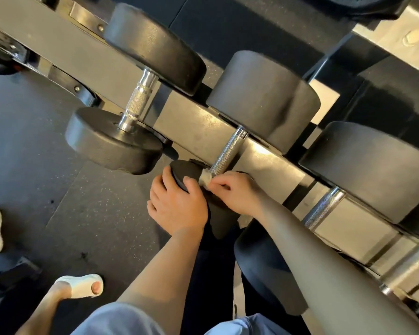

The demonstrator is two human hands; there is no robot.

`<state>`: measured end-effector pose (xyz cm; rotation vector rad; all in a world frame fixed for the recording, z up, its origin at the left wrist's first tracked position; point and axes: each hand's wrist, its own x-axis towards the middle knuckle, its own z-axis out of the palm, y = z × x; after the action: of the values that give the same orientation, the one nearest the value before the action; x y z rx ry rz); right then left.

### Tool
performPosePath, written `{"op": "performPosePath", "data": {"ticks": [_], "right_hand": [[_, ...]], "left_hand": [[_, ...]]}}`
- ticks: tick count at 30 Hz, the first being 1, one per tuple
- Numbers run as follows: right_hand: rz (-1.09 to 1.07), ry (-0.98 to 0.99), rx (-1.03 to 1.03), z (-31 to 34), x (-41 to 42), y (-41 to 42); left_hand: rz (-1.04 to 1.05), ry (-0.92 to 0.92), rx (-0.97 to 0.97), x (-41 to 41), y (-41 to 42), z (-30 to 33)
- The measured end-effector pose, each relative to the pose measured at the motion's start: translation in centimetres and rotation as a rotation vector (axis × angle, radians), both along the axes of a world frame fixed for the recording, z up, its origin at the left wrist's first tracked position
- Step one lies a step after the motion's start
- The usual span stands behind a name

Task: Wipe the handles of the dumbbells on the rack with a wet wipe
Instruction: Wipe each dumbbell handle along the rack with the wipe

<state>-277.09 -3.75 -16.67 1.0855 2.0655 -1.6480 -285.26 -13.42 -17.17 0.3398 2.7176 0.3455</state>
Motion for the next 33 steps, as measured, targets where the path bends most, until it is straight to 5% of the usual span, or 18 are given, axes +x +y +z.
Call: {"op": "performPosePath", "data": {"ticks": [9,14,21,27,33], "right_hand": [[-0.243,-0.113,0.107,-0.9,-1.4,-0.7],[-0.279,0.008,0.054,-0.2,-2.3,-0.4],[0.291,-0.112,0.313,-0.3,-3.5,-0.2],[0.165,-0.023,0.299,0.5,-2.0,-0.3],[0.41,-0.153,0.448,0.0,-6.3,1.0]], "left_hand": [[-0.098,-0.002,0.09,-0.7,-0.6,0.1],[-0.083,-0.022,0.113,-0.9,-0.7,0.1],[-0.088,-0.008,0.11,-0.8,-0.6,0.2],[-0.096,-0.001,0.119,-0.7,-0.7,0.3],[-0.103,0.016,0.122,-0.7,-0.6,0.2]]}}
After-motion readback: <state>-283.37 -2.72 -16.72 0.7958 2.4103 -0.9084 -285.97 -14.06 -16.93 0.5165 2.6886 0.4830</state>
